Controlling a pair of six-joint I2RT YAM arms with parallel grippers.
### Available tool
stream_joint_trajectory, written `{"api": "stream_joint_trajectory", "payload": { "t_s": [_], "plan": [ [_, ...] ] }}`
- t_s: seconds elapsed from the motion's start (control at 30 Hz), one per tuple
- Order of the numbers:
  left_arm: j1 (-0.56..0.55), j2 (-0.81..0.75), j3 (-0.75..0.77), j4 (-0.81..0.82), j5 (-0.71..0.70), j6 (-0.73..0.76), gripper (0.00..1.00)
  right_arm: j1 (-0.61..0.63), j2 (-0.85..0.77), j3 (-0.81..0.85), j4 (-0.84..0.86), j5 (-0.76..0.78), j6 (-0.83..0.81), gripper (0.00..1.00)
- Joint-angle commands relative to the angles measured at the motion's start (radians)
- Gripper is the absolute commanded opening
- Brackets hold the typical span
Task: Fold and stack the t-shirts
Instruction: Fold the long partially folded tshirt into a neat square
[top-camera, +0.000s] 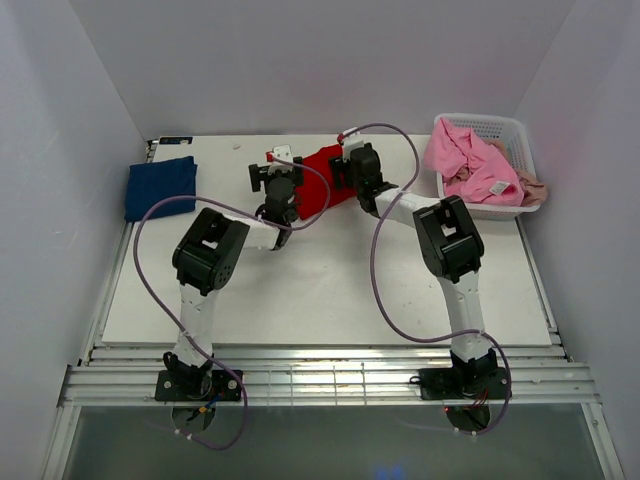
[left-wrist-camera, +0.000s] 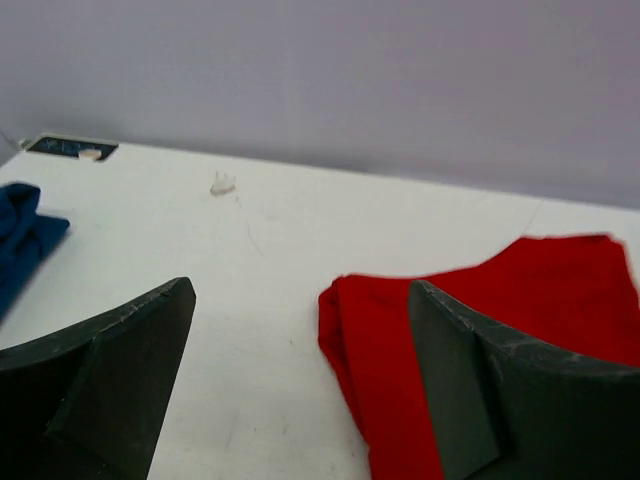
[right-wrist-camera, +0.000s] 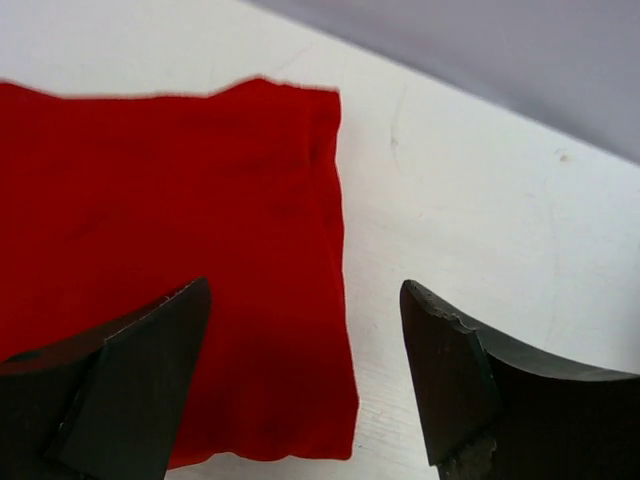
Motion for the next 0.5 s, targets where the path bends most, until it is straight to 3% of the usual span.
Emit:
{"api": "stream_joint_trajectory", "payload": {
  "t_s": [0.0,0.27,0.37,0.47],
  "plan": [
    [-0.029,-0.155,-0.020,0.103,-0.012,0.037,0.98,-0.002,-0.141,-0.007,0.158,-0.040,-0.014,0.82],
    [-0.077,-0.156,-0.004,-0.026,0.070,-0.026,0.96,0.001,-0.127,-0.035,0.097,-0.061,0.006,0.76],
    [-0.068,-0.178,0.005,-0.138,0.089,-0.084,0.96,0.001,-0.156,-0.104,0.112,-0.054,0.006,0.75],
    [-0.013,-0.215,-0.003,-0.372,0.233,-0.269,0.96,0.001,-0.179,-0.159,0.184,-0.075,0.009,0.70]
  ]
}}
